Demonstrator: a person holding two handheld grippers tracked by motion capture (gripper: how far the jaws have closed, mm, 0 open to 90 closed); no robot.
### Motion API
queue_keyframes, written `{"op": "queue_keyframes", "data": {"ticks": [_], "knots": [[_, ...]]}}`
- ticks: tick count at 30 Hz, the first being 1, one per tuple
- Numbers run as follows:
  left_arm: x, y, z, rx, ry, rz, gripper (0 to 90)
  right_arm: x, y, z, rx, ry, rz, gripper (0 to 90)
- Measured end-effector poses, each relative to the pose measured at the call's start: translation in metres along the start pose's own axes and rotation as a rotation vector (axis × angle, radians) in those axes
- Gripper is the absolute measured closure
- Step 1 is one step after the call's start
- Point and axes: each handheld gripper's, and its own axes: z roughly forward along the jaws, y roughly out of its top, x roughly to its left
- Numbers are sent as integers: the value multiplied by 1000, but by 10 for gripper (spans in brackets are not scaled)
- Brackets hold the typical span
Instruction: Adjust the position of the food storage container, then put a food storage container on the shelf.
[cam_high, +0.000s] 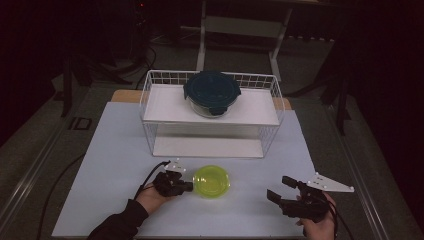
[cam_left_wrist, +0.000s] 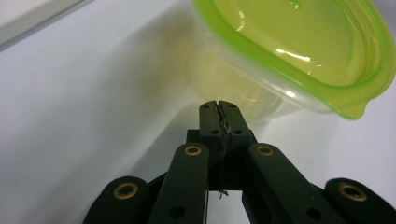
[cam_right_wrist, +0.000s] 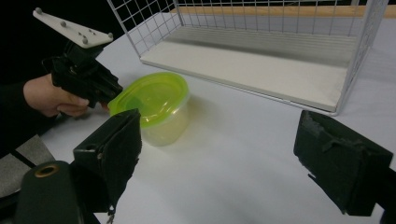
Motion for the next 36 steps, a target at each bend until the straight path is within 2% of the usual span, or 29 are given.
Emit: {"op": "queue_keyframes", "data": {"ticks": [3, 8, 9, 10, 12, 14, 16, 17, 18, 21, 24, 27, 28, 30, 32, 36], "knots": [[4, -1, -13, -23, 9, -17, 862, 1, 0, 0, 0, -8, -16, 147], [7, -3, -41, -61, 26, -24, 710, 5, 1, 2, 3, 4, -36, 147], [7, -3, -41, -61, 26, -24, 674, 5, 1, 2, 3, 4, -36, 147], [8, -4, -54, -92, 25, -39, 617, 7, 1, 4, 4, 7, -48, 147], [8, -5, -63, -115, 19, -46, 503, 8, 2, 4, 3, 7, -50, 147], [6, -6, -73, -140, 31, -36, 365, 10, 2, 5, 0, 2, -60, 147], [4, -7, -80, -145, -9, -30, 221, 12, 3, 6, -6, -5, -73, 146], [1, -7, -83, -143, -6, -21, 129, 13, 3, 6, -16, -25, -88, 146], [-1, -7, -85, -147, -5, -7, 82, 15, 3, 7, -24, -43, -106, 141], [-7, -5, -91, -177, -14, -21, 15, 20, 5, 8, -28, -55, -131, 139], [-15, 0, -96, -239, -2, -18, 14, 24, 8, 11, -32, -43, -138, 140], [-21, 6, -100, -299, 15, 4, 23, 26, 12, 16, -32, -14, -145, 139], [-22, 9, -100, -307, 22, 15, 27, 27, 14, 18, -20, -9, -159, 138], [-23, 13, -100, -329, 5, 19, 27, 30, 18, 22, -17, -16, -181, 138], [-23, 16, -99, -340, 7, 27, 27, 31, 22, 26, -28, 5, -177, 138], [-21, 20, -95, -347, 12, 13, 28, 34, 30, 35, -10, 18, -171, 136]]}}
